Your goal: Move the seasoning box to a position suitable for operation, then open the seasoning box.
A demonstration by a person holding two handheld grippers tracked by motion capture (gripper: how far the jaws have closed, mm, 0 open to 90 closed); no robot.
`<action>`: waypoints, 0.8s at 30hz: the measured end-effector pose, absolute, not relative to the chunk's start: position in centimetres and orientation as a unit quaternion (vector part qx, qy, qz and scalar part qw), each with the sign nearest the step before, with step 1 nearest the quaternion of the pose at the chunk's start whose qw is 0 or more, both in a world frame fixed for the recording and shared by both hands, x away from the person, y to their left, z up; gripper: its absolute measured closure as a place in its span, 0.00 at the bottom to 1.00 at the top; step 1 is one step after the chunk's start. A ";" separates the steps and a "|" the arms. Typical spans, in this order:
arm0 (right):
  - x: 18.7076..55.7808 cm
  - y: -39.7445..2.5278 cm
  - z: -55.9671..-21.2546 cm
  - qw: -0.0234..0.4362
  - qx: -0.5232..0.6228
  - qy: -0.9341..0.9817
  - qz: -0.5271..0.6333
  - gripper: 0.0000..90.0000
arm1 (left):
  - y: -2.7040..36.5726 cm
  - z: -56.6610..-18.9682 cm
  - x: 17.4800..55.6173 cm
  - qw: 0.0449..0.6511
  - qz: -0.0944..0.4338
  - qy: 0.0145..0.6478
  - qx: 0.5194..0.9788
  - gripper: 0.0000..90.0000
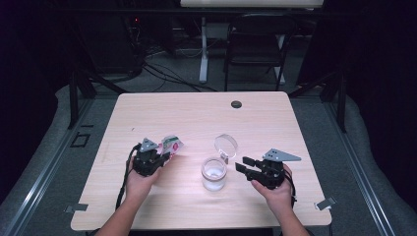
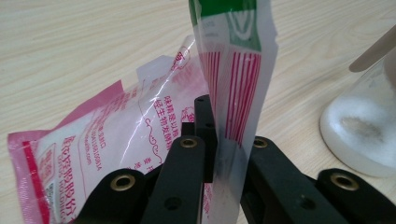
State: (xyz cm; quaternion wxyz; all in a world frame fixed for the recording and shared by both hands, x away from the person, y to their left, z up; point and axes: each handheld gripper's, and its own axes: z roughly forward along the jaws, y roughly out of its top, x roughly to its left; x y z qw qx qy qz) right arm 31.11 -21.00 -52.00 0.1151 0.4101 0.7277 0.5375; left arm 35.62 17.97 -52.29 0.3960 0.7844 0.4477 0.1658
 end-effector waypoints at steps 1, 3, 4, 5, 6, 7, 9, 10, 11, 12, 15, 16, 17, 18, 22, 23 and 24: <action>31.1 -21.0 -52.0 0.116 0.410 0.728 0.537 0.62 | 18.1 -52.1 35.6 0.397 0.168 0.448 0.783 1.00; 31.1 -21.1 -52.0 0.116 0.410 0.728 0.537 0.62 | 18.5 -51.7 35.5 0.402 0.172 0.450 0.779 1.00; 31.1 -21.1 -52.0 0.115 0.410 0.728 0.538 0.62 | 18.8 -51.4 35.5 0.401 0.176 0.449 0.779 1.00; 31.1 -21.2 -51.9 0.115 0.409 0.729 0.537 0.62 | 18.8 -51.4 35.5 0.401 0.176 0.449 0.779 1.00; 31.1 -21.2 -51.9 0.115 0.409 0.729 0.537 0.62 | 19.0 -51.4 35.4 0.404 0.178 0.451 0.776 1.00; 31.1 -21.3 -51.9 0.116 0.409 0.730 0.536 0.62 | 19.1 -51.3 35.4 0.406 0.177 0.452 0.775 1.00; 31.1 -21.3 -51.9 0.116 0.409 0.727 0.539 0.62 | 19.3 -51.2 35.4 0.409 0.178 0.452 0.773 1.00; 31.1 -21.4 -51.9 0.116 0.411 0.726 0.539 0.62 | 19.4 -51.2 35.3 0.409 0.178 0.451 0.773 1.00; 31.1 -21.3 -51.9 0.116 0.411 0.726 0.539 0.62 | 19.5 -51.2 35.3 0.410 0.178 0.451 0.773 1.00; 31.1 -21.3 -51.9 0.116 0.411 0.726 0.539 0.62 | 19.4 -51.2 35.3 0.411 0.179 0.451 0.772 1.00; 31.1 -21.3 -51.9 0.116 0.411 0.728 0.537 0.62 | 19.5 -51.1 35.3 0.411 0.178 0.450 0.773 1.00; 31.1 -21.3 -51.9 0.116 0.411 0.728 0.537 0.62 | 19.5 -51.1 35.3 0.411 0.178 0.450 0.773 1.00; 31.1 -21.3 -51.9 0.115 0.410 0.728 0.538 0.62 | 19.6 -51.1 35.3 0.411 0.178 0.451 0.772 1.00; 31.1 -21.3 -51.9 0.116 0.410 0.727 0.538 0.62 | 19.6 -51.1 35.3 0.413 0.177 0.453 0.770 1.00; 31.1 -21.3 -51.9 0.116 0.411 0.725 0.540 0.62 | 20.0 -50.8 35.3 0.414 0.175 0.458 0.767 1.00; 31.1 -21.3 -51.9 0.116 0.411 0.725 0.540 0.62 | 20.0 -50.8 35.3 0.414 0.175 0.458 0.767 1.00; 31.1 -21.3 -51.9 0.116 0.410 0.727 0.539 0.62 | 20.2 -50.7 35.3 0.415 0.176 0.459 0.766 1.00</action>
